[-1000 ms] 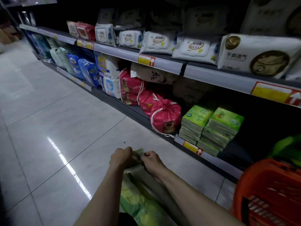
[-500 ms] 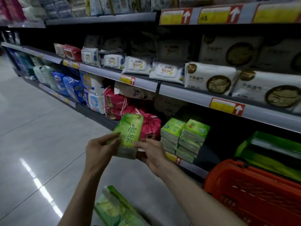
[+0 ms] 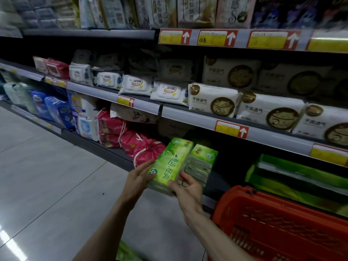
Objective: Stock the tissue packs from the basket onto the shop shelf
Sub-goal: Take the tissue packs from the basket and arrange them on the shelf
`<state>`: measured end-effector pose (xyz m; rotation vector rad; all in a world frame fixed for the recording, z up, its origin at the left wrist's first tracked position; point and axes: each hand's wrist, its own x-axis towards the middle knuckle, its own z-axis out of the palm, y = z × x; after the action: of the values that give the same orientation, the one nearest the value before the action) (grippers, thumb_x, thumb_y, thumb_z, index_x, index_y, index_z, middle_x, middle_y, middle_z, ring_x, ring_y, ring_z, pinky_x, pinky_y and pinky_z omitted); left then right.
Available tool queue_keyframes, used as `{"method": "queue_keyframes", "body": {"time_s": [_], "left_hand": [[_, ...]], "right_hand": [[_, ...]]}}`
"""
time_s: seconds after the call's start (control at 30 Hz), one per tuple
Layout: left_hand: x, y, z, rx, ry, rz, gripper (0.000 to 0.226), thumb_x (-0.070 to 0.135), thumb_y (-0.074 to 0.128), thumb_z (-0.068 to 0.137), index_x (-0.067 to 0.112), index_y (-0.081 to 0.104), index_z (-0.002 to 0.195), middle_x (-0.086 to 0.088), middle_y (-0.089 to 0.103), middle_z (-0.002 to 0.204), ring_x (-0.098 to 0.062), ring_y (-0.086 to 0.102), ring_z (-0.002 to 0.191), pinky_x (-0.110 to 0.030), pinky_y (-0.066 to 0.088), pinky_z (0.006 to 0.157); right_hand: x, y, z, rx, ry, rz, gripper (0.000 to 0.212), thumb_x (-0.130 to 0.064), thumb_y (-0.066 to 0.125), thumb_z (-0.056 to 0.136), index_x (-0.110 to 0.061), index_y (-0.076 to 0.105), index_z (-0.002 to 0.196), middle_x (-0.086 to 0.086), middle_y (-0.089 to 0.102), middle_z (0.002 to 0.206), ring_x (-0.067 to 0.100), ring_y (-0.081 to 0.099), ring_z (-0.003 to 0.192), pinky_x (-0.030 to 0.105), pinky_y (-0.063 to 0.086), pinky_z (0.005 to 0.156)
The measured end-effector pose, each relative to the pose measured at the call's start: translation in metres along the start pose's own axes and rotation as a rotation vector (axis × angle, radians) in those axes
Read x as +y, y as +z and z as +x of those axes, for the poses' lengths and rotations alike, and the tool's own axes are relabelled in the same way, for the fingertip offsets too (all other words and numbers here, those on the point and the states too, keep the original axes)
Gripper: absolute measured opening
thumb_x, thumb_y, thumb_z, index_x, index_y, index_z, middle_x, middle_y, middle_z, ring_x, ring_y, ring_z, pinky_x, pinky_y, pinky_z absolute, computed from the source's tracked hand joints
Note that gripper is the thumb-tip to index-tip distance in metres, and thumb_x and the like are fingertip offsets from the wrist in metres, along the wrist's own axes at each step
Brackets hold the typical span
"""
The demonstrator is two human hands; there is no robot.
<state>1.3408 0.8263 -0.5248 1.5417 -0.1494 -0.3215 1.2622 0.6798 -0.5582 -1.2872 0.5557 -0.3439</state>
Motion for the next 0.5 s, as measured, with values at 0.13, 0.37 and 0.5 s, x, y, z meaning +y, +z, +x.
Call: {"method": "queue_keyframes", "body": {"time_s": [0.13,0.37,0.5], "left_hand": [[-0.008,0.009,0.006,-0.03,-0.064,-0.062,0.061,0.011,0.071,0.092,0.031,0.048,0.146,0.004,0.062,0.14,-0.016,0.068,0.11,-0.038,0.061,0.085],[-0.018,0.006,0.008,0.031,-0.382,-0.271,0.038,0.012,0.078,0.09,-0.008,0.058,0.116,-0.029,0.068,0.121,-0.03,0.076,0.096,-0.041,0.066,0.073],[-0.02,0.003,0.018,0.134,-0.331,-0.364,0.03,0.004,0.072,0.093,-0.015,0.065,0.115,-0.028,0.07,0.117,-0.027,0.075,0.091,-0.03,0.065,0.071]], "right_hand": [[0.002,-0.003,0.004,0.023,-0.015,-0.002,0.05,-0.01,0.086,0.085,-0.023,0.068,0.13,-0.008,0.076,0.118,0.016,0.075,0.109,0.041,0.062,0.097],[0.022,-0.006,0.009,0.086,0.066,0.045,0.044,-0.017,0.09,0.082,-0.024,0.066,0.117,0.007,0.074,0.116,0.023,0.075,0.102,0.034,0.061,0.083],[0.022,-0.002,0.006,0.036,0.062,0.04,0.037,-0.027,0.09,0.084,-0.023,0.07,0.114,0.002,0.074,0.116,0.014,0.073,0.104,0.031,0.06,0.087]]}}
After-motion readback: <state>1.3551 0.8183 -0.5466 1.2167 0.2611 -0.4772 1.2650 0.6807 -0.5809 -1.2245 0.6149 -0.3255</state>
